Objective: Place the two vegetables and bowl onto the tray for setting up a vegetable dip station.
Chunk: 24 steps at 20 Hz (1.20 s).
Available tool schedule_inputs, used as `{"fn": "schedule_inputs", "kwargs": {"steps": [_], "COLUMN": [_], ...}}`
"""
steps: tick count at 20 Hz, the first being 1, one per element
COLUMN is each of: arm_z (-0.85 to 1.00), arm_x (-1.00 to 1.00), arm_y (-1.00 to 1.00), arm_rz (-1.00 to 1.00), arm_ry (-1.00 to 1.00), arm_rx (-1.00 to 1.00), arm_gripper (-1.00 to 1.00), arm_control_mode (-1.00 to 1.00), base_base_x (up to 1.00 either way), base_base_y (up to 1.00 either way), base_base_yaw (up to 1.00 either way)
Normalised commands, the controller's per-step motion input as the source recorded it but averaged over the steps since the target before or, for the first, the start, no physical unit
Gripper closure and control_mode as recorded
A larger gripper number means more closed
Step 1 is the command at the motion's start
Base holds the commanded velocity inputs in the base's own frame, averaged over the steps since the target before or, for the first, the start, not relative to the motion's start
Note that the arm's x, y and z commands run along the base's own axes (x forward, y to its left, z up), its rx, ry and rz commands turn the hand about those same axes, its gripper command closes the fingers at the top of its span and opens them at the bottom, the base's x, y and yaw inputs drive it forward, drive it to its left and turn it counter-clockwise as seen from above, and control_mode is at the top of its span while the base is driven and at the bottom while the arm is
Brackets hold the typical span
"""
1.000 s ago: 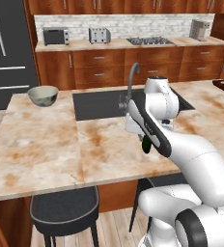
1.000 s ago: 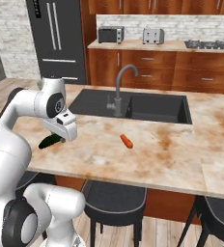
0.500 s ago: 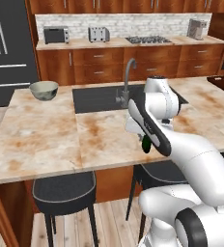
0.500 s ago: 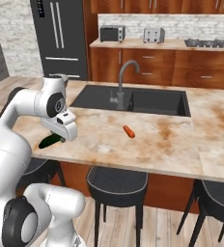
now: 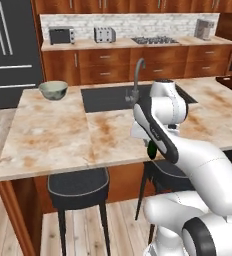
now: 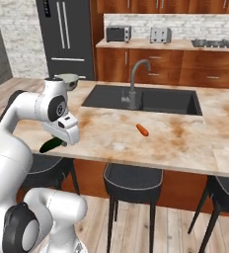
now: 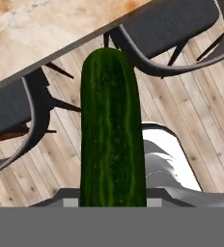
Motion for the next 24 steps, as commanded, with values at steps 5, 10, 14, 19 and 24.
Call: {"fn": "schedule_inputs", "kwargs": {"steps": [5, 10, 14, 19, 24], "arm_z": [0.0, 0.0, 0.0, 0.0, 0.0], "arm_x": [0.0, 0.0, 0.0, 0.0, 0.0], "arm_y": [0.0, 0.0, 0.0, 0.0, 0.0], "arm_rz": [0.0, 0.0, 0.0, 0.0, 0.0], "arm_ry": [0.0, 0.0, 0.0, 0.0, 0.0], "arm_rx": [0.0, 0.0, 0.0, 0.0, 0.0], "arm_gripper": [1.0, 1.0, 1.0, 1.0, 1.0], "arm_control_mode": [1.0, 1.0, 1.0, 1.0, 1.0], "base_base_x": [-0.25, -0.2, -0.18, -0.16, -0.13], "base_base_y": [0.64, 0.65, 0.67, 0.67, 0.67], "base_base_yaw": [-0.04, -0.06, -0.06, -0.06, -0.09]}}
